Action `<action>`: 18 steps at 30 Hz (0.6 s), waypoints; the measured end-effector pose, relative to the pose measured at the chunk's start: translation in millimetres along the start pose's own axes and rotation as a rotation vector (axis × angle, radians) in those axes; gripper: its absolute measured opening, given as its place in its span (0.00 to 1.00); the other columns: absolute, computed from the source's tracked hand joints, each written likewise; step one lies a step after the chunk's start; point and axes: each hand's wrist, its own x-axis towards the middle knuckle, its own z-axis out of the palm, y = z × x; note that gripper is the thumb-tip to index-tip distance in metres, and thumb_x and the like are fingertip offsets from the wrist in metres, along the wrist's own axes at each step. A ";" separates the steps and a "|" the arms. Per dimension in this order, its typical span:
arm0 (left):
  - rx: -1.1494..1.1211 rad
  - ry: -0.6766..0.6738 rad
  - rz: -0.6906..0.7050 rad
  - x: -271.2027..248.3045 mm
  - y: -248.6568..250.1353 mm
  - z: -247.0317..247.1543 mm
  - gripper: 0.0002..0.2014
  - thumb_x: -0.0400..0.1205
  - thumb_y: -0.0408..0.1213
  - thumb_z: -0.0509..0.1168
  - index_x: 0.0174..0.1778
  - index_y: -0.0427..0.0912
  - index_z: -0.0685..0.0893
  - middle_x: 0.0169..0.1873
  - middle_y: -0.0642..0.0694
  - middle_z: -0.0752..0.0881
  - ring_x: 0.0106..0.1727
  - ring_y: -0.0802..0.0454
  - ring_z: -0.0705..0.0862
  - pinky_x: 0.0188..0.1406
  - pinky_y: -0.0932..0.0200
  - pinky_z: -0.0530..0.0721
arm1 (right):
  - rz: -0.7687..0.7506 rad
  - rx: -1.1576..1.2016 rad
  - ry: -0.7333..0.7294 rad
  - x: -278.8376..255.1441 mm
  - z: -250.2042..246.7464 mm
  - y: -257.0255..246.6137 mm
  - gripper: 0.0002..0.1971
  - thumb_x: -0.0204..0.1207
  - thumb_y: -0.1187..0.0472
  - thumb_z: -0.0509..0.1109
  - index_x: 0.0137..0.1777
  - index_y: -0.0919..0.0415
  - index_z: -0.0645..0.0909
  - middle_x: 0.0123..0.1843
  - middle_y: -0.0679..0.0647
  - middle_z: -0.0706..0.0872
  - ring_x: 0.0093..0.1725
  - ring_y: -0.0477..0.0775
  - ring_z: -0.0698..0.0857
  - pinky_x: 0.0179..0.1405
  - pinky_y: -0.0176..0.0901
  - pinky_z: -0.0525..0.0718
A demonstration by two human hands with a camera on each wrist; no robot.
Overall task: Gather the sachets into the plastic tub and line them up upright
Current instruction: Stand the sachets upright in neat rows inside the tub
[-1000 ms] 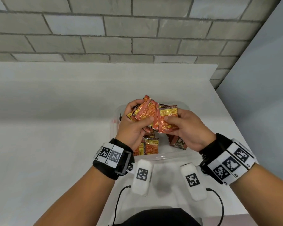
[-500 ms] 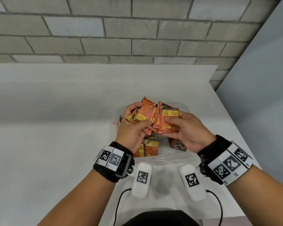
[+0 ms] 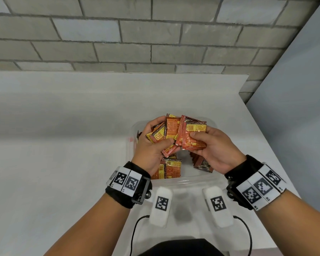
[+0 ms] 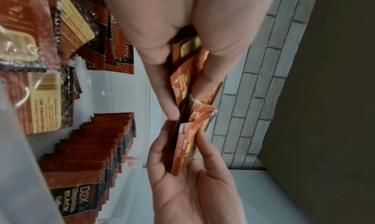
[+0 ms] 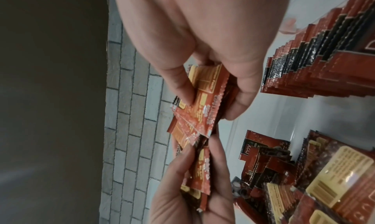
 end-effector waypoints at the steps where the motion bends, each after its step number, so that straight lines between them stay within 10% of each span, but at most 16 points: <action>1: 0.004 0.003 -0.018 0.1 1.6 -0.2 0.24 0.76 0.16 0.64 0.61 0.46 0.80 0.50 0.43 0.88 0.50 0.42 0.88 0.38 0.48 0.91 | 0.000 -0.012 0.005 0.7 0.1 0.0 0.10 0.79 0.71 0.64 0.56 0.62 0.83 0.51 0.58 0.90 0.47 0.54 0.88 0.53 0.49 0.87; 18: 0.065 0.071 -0.108 10.9 11.2 -9.0 0.17 0.76 0.29 0.70 0.59 0.46 0.80 0.48 0.43 0.90 0.45 0.39 0.90 0.23 0.54 0.88 | -0.027 -0.110 0.044 0.8 -4.2 -2.7 0.11 0.78 0.71 0.66 0.57 0.60 0.82 0.50 0.56 0.90 0.47 0.54 0.89 0.43 0.47 0.88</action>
